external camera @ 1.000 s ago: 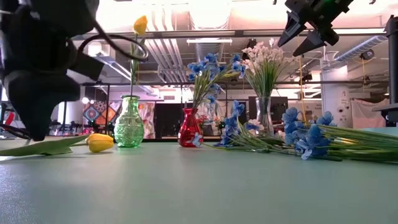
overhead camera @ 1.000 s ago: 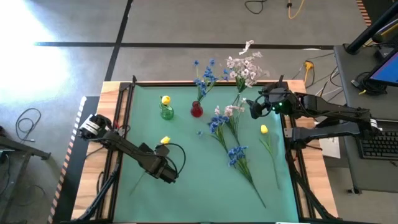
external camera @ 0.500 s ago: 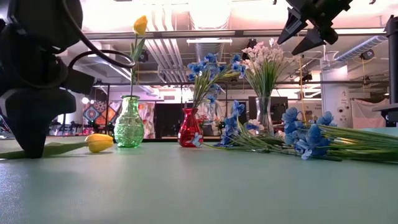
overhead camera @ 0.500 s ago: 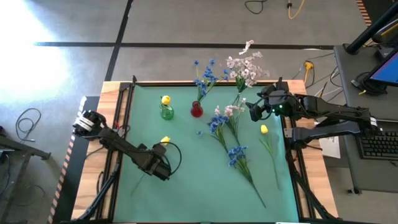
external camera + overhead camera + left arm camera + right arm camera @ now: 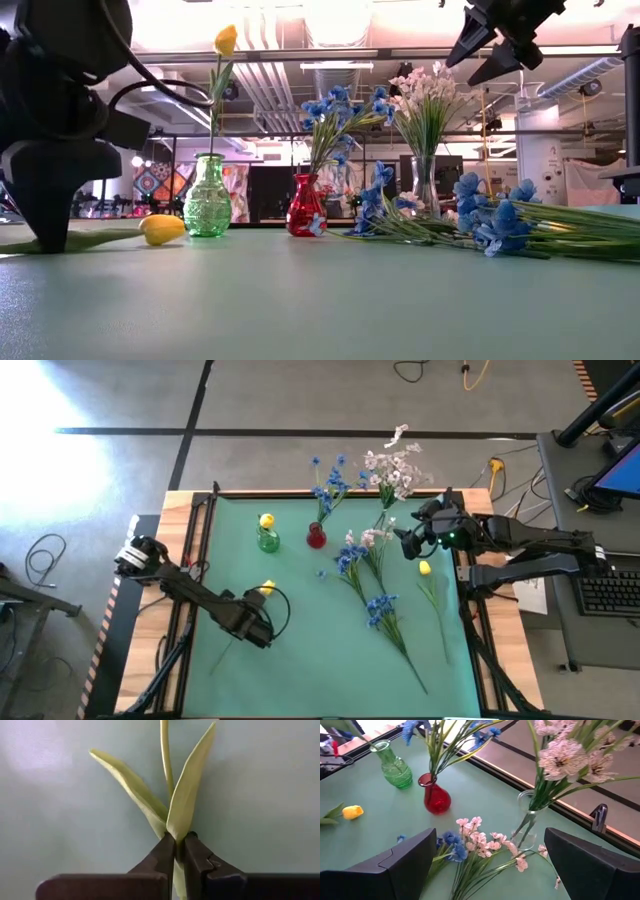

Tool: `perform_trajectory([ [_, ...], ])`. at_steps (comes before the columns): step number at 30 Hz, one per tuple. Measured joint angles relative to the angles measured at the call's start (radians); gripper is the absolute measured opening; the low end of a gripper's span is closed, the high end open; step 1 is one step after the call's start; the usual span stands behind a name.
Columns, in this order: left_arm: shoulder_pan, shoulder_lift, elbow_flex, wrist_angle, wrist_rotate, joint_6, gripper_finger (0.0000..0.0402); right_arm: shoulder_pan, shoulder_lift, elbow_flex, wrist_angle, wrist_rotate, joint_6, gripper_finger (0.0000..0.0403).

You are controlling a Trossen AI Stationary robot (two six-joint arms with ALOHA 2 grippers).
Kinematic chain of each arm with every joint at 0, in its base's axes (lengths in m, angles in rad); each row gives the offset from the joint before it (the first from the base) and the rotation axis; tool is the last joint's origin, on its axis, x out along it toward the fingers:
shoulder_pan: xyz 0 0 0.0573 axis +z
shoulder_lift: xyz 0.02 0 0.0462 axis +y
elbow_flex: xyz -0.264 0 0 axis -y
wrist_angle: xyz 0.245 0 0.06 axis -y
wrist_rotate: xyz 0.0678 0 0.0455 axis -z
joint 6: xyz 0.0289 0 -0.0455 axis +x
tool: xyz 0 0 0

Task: Sort flowers into vase by color
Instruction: Put the left yellow flower into the green vase

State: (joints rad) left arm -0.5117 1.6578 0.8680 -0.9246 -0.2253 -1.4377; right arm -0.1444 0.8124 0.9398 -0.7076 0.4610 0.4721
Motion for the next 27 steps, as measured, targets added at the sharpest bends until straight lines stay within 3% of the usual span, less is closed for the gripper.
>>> perform_trajectory([
  [7,-0.027,-0.052,0.012,0.000,-0.004,0.009,0.0001,0.044,0.000,0.000,0.001,0.000,0.000,0.0364],
  [12,-0.083,-0.128,0.088,0.007,-0.132,0.069,0.0000,0.067,0.000,0.000,0.001,0.001,0.000,0.0364],
  [21,-0.206,-0.295,0.251,0.054,-0.578,0.366,0.0000,0.107,0.000,0.000,0.002,0.002,0.001,0.0364],
  [27,-0.225,-0.401,0.283,0.322,-0.796,0.807,0.0000,0.121,0.000,0.000,0.012,0.002,0.001,0.0364],
])
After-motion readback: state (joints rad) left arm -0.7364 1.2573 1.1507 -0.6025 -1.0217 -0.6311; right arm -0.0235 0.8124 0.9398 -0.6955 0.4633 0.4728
